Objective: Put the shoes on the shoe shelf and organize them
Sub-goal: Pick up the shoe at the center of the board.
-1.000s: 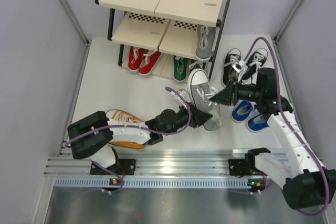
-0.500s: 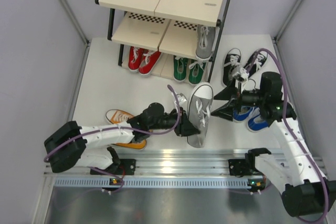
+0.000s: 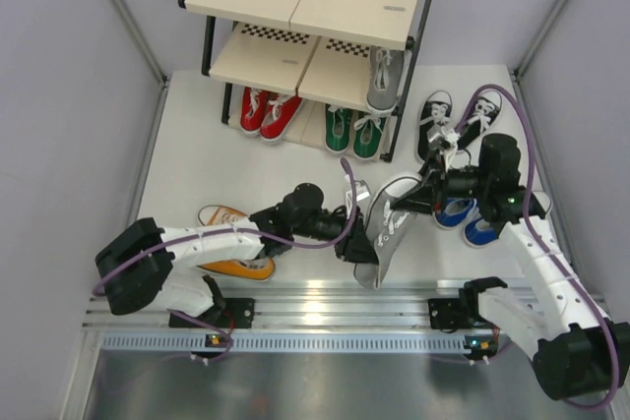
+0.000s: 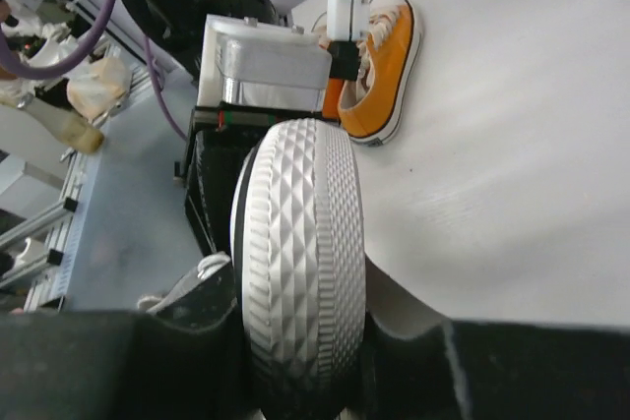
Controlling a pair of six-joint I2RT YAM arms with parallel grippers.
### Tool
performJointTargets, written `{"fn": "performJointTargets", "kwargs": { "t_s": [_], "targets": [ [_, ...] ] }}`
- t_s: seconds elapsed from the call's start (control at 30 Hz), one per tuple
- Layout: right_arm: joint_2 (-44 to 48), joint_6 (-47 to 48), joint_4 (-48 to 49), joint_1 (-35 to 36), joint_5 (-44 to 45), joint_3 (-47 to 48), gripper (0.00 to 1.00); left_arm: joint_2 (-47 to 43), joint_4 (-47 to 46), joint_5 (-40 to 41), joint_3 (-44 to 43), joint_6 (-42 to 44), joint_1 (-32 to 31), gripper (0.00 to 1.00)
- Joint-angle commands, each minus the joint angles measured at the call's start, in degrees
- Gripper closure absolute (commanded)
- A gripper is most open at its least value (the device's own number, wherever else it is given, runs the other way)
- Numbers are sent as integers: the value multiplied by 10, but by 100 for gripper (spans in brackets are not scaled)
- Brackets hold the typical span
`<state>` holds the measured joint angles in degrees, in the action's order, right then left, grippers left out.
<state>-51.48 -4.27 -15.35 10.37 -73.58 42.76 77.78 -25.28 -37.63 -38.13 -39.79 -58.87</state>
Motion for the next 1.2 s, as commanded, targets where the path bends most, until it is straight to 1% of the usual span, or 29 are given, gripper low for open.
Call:
{"fn": "performJointTargets", "kwargs": {
  "t_s": [0.0,0.03,0.07,0.13,0.17,0.2,0.23,0.27,0.3,0.33,0.37,0.4,0.47,0.5,0.53,0.6,0.83,0.87,0.9,1.0,1.17],
  "targets": [
    [-2,-8,43,8,-26,16,100,2,-59,-9,-40,11,0,100],
    [2,-7,41,8,-25,17,100,-1,-59,2,-36,11,1,100],
    [4,-6,41,4,-23,16,100,-12,-59,15,-29,10,1,98],
    [16,-13,44,-3,-10,14,100,-32,-46,75,-19,16,0,76],
    [19,-24,47,-16,-5,11,100,-61,-40,97,-5,20,1,60],
    [23,-34,54,-23,2,8,100,-80,-32,149,2,34,1,51],
    [26,-48,78,-39,5,5,100,-99,-22,177,9,40,1,42],
    [29,-84,98,-47,8,-7,100,-142,-1,204,16,46,0,31],
    [29,-102,113,-54,12,-12,100,-165,7,231,30,60,0,24],
    [30,-117,139,-61,18,-16,100,-186,19,268,36,69,0,21],
    [28,-144,147,-75,23,-23,100,-225,42,286,40,82,0,19],
    [24,-159,148,-81,31,-26,100,-242,57,298,47,88,-1,18],
    [16,-213,200,-98,37,-38,100,-281,78,316,55,96,-2,18],
    [11,-230,217,-98,42,-43,100,-290,87,317,61,97,-3,18],
    [4,-247,230,-125,44,-48,100,-297,87,316,74,96,-4,18],
    [-5,-275,241,-134,56,-54,100,-308,86,311,89,85,-9,18],
    [-36,-286,230,-159,77,-56,100,-281,87,359,104,39,-36,19],
    [-38,-285,230,-160,81,-58,100,-272,87,368,100,34,-40,20],
    [-41,-285,230,-161,81,-58,100,-265,86,394,98,35,-43,19],
    [-47,-280,227,-162,82,-57,100,-244,86,413,87,64,-63,19],
    [-54,-278,225,-163,81,-57,100,-217,84,412,75,129,-77,18]
  ]
}}
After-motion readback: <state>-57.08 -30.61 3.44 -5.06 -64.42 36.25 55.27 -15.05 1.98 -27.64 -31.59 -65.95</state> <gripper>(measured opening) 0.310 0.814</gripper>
